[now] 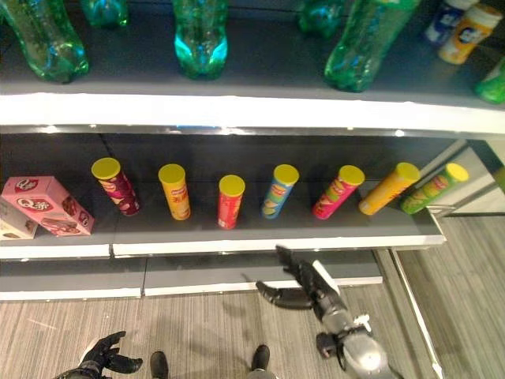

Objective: Put the goods on the table back onto the shelves and tidy them up.

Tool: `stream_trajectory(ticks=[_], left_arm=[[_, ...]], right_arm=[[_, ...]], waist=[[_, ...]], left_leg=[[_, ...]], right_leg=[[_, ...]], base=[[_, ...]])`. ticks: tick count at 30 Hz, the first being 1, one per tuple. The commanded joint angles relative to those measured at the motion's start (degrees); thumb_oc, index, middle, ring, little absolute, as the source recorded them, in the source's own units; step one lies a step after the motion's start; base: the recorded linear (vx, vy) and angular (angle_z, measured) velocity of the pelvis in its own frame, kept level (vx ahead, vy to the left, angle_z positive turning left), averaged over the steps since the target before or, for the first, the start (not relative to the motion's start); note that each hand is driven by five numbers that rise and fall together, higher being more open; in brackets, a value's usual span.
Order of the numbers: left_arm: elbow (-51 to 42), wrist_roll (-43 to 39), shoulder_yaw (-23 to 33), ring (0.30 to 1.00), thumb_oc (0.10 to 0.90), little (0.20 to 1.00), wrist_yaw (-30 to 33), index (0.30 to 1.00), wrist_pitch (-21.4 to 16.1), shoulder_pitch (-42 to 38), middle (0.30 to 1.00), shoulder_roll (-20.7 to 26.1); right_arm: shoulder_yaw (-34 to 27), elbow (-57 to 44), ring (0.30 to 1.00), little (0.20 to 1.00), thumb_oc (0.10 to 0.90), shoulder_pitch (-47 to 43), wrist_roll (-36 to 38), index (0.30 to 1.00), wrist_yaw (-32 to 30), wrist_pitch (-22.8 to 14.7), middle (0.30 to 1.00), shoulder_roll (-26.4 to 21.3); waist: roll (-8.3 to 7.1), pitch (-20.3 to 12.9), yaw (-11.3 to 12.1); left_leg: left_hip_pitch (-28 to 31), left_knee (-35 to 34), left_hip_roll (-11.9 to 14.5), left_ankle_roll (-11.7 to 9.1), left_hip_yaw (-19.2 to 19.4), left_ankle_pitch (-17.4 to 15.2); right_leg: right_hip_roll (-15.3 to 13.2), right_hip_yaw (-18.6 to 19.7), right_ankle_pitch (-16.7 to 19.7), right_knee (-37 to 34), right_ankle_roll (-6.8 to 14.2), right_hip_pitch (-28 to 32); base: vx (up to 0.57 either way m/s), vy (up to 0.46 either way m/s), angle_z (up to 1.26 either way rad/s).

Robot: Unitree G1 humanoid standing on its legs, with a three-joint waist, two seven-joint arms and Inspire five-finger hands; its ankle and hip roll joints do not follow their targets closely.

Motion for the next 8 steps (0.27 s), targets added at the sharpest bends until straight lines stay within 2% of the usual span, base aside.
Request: stream_trajectory(ticks=[1,3,4,5,6,7,8], left_arm=[[2.4,1.4,-1.1,0.900,0.800,0.900,-0.3,0.900,-1.9,-3.4,0.900,1.8],[1.7,1.4,-1.9,0.900,0.800,0.900,-0.3,0.900,-1.9,-3.6,0.900,1.7],[1.4,1.1,-2.6,0.900,0.800,0.900,-0.3,0.900,-2.0,-4.1,0.900,1.4],[1.4,1.1,-2.6,0.900,0.800,0.900,-0.3,0.900,-2.0,-4.1,0.900,1.4],[1.4,0.5,-3.4,0.900,0.800,0.900,-0.3,0.900,-2.0,-4.5,0.900,1.1],[1.4,0.5,-3.4,0.900,0.800,0.900,-0.3,0.900,-2.0,-4.5,0.900,1.1],[1.4,0.2,-3.9,0.900,0.800,0.900,-0.3,0.900,-2.1,-4.7,0.900,0.9]], right_arm=[[-1.1,1.6,0.900,0.900,0.800,-3.9,0.1,0.900,1.1,-2.2,0.900,0.1],[0.2,7.8,0.900,0.900,0.800,-4.2,-4.0,0.900,0.0,-1.2,0.900,1.8],[1.1,16.3,0.900,0.900,0.800,-5.6,-5.5,0.900,-1.5,-0.6,0.900,4.0],[1.1,16.3,0.900,0.900,0.800,-5.6,-5.5,0.900,-1.5,-0.6,0.900,4.0],[1.5,25.6,0.900,0.900,0.800,-7.3,-6.3,0.900,-3.4,0.0,0.900,6.9],[1.5,25.6,0.900,0.900,0.800,-7.3,-6.3,0.900,-3.4,0.0,0.900,6.9],[1.9,29.9,0.900,0.900,0.800,-8.6,-7.7,0.900,-4.6,0.0,0.900,8.3]], waist=[[0.70,-1.7,1.1],[0.73,-2.0,0.8],[0.76,-2.1,0.7],[0.76,-2.1,0.7],[0.78,-2.4,0.7],[0.78,-2.3,0.7],[0.86,-2.4,0.7]], left_leg=[[3.3,0.2,3.6,-3.7,3.2,-3.0],[3.7,0.2,3.9,-3.7,3.7,-3.1],[4.1,0.2,3.9,-3.6,4.0,-3.1],[4.1,0.2,3.9,-3.6,4.0,-3.1],[4.6,0.2,3.9,-3.5,4.2,-3.2],[4.6,0.2,3.9,-3.5,4.2,-3.2],[4.8,0.2,4.0,-3.4,4.2,-3.3]], right_leg=[[-5.0,0.0,-0.9,3.0,5.1,1.9],[-4.8,0.2,-1.1,3.0,5.1,2.0],[-4.6,0.7,-1.2,3.1,5.0,2.0],[-4.6,0.7,-1.2,3.1,5.0,2.0],[-4.5,0.9,-1.3,3.2,5.0,2.3],[-4.5,0.9,-1.3,3.2,5.0,2.3],[-4.4,0.9,-1.4,3.2,4.9,2.4]], base=[[0.00,0.007,-0.08],[0.01,-0.001,-0.10],[0.00,0.000,-0.16],[0.01,0.005,-0.17],[0.01,0.002,-0.10],[0.01,0.000,-0.07],[0.00,-0.003,-0.05]])
